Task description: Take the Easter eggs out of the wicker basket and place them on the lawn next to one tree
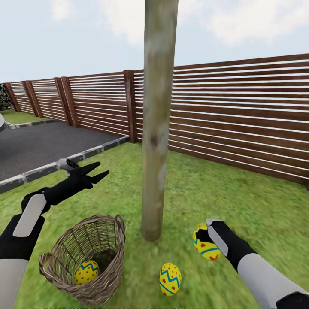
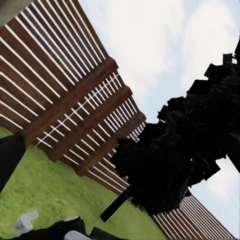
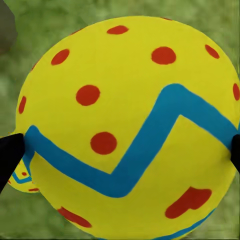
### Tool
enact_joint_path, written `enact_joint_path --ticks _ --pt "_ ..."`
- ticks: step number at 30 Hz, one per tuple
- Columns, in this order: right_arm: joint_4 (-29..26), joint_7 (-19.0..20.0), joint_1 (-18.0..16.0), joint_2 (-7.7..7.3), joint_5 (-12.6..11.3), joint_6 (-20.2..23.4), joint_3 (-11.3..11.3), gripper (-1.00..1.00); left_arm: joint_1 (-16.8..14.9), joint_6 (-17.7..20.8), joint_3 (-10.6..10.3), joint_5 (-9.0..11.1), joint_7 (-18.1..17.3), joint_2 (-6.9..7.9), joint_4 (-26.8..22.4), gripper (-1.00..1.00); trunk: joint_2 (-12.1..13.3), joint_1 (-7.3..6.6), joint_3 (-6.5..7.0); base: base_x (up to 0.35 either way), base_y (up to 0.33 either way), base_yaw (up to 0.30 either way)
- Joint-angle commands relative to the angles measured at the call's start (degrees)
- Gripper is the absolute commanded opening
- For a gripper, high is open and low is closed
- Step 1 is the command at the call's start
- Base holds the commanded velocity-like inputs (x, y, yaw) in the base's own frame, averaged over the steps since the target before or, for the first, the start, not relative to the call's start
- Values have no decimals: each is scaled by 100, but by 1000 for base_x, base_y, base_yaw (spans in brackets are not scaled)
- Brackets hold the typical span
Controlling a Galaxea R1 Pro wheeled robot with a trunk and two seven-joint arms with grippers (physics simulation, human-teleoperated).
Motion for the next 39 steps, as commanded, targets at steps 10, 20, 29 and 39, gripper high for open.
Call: enact_joint_path --ticks 10,20,29,39 --pt "1448 -63 -16 886 145 -844 381 -100 -3 -70 13 3 -16 -10 3 100 -405 219 -185 0 0 0" --pt "1804 -262 -39 884 575 -1757 383 -100 -3 -69 5 20 -16 -9 1 100 -806 438 -365 0 0 0" --pt "1802 -291 -40 875 624 -2083 383 -100 -6 -61 21 20 -17 4 -100 100 -818 461 -564 0 0 0" --pt "1797 -282 -40 912 1078 -2335 390 -100 -7 -51 14 21 -25 0 -109 100 -832 487 -786 0 0 0"
